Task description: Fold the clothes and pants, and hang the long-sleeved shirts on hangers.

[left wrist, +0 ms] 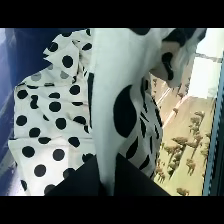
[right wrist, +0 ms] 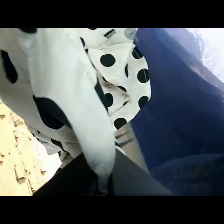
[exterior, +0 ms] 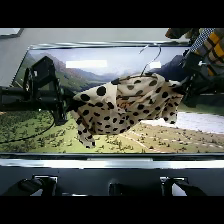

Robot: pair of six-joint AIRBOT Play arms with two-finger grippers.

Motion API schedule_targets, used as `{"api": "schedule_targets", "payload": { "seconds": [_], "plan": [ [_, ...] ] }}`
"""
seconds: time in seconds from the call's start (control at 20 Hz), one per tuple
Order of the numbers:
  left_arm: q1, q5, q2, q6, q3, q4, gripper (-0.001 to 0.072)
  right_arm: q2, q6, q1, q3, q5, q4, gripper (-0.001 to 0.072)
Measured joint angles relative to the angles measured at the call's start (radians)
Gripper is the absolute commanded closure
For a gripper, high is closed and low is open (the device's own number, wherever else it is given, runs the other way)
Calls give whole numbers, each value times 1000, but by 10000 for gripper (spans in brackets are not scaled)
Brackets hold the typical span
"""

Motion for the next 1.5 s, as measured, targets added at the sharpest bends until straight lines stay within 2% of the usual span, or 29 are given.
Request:
{"api": "schedule_targets", "payload": {
  "seconds": [0.05,0.15,0.2,0.25,0.3,0.35,0.4,0.5,0.6,0.8,0.9,1.0,1.25,1.5],
  "plan": [
    [0,0,0,1,0,-1,609,3,3,0,0,3,-2,682],
    [1,18,0,2,0,-3,428,14,14,0,0,19,-5,684],
    [0,13,0,2,0,-6,428,23,14,0,0,19,-2,685],
    [0,11,0,1,0,-6,366,32,15,1,0,19,-2,685],
    [0,14,0,-11,0,-3,246,42,20,1,0,18,-6,685],
    [0,19,0,-36,0,0,197,54,29,0,0,14,-14,686],
    [0,31,0,-72,0,2,193,66,41,0,0,14,-21,686],
    [0,69,0,-166,0,24,105,90,71,0,0,13,-47,686],
    [0,129,0,-287,0,63,104,115,106,0,0,11,-70,686],
    [0,304,0,-585,0,182,105,174,200,0,0,8,-122,685],
    [0,399,0,-716,0,227,105,206,269,0,0,5,-149,686],
    [0,479,0,-810,0,252,106,237,374,0,0,5,-184,686],
    [0,580,0,-940,0,278,107,301,757,0,0,29,-311,688],
    [0,606,0,-977,0,285,108,384,1022,0,0,23,-466,689]
  ]
}}
